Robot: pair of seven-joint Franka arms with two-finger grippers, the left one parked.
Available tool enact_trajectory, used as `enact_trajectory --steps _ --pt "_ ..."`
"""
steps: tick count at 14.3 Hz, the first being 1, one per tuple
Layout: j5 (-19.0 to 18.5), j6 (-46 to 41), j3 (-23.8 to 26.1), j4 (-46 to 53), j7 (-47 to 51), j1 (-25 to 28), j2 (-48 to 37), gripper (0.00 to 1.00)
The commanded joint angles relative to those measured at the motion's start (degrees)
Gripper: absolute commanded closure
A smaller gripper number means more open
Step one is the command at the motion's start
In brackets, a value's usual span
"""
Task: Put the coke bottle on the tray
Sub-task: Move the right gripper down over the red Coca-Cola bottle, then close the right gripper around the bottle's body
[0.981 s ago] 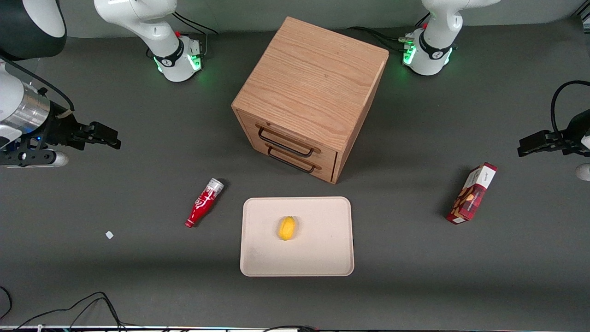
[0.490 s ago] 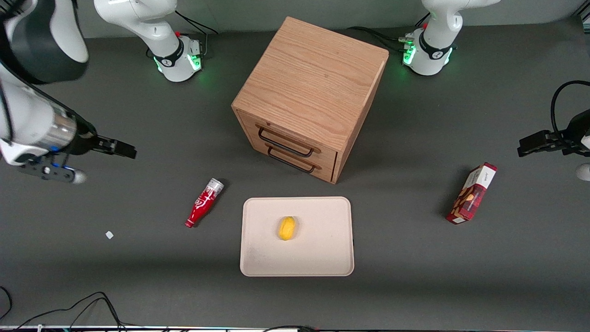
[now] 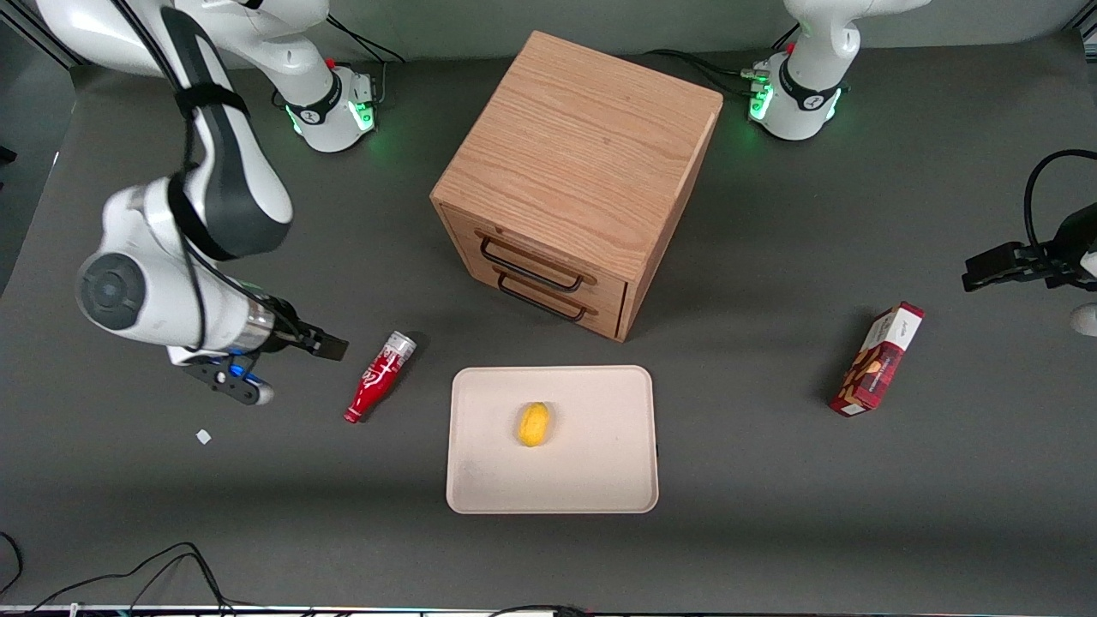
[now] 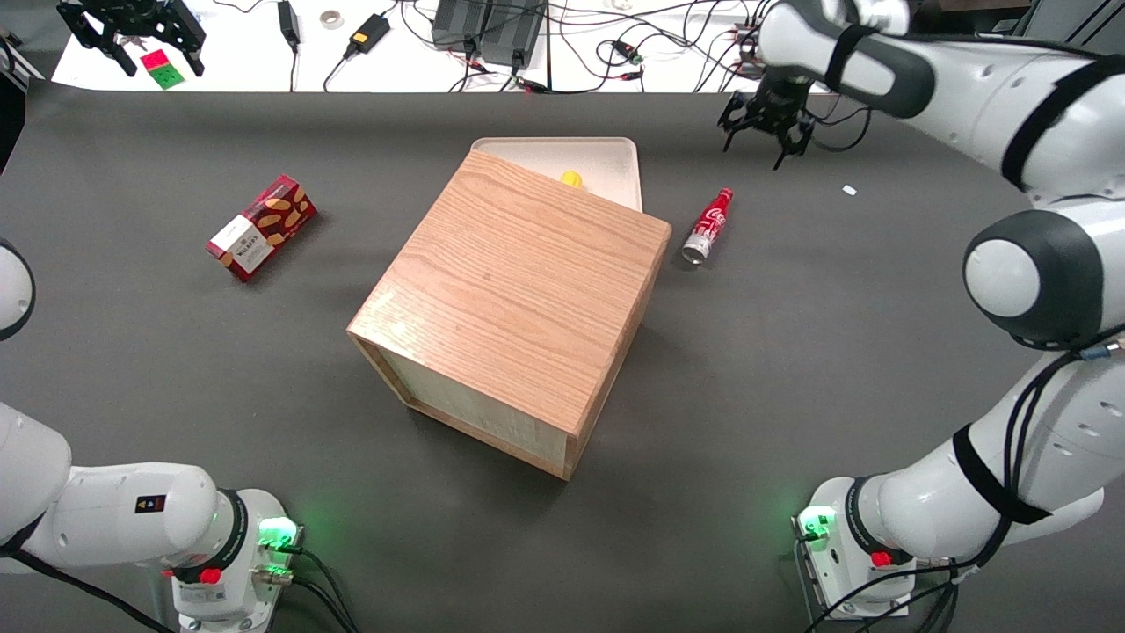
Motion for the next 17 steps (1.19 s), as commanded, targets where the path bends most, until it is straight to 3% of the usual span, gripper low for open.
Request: enact_trajectory --steps 1,11,17 --pt "0.8 7.1 1.7 -2.3 4.6 0.0 2.6 0.00" --pt "-4.5 28.7 2.3 -11.9 11.2 2.2 9.4 0.00" --pt "-6.1 32.2 2.1 -12.7 11.8 2.7 13.1 0.00"
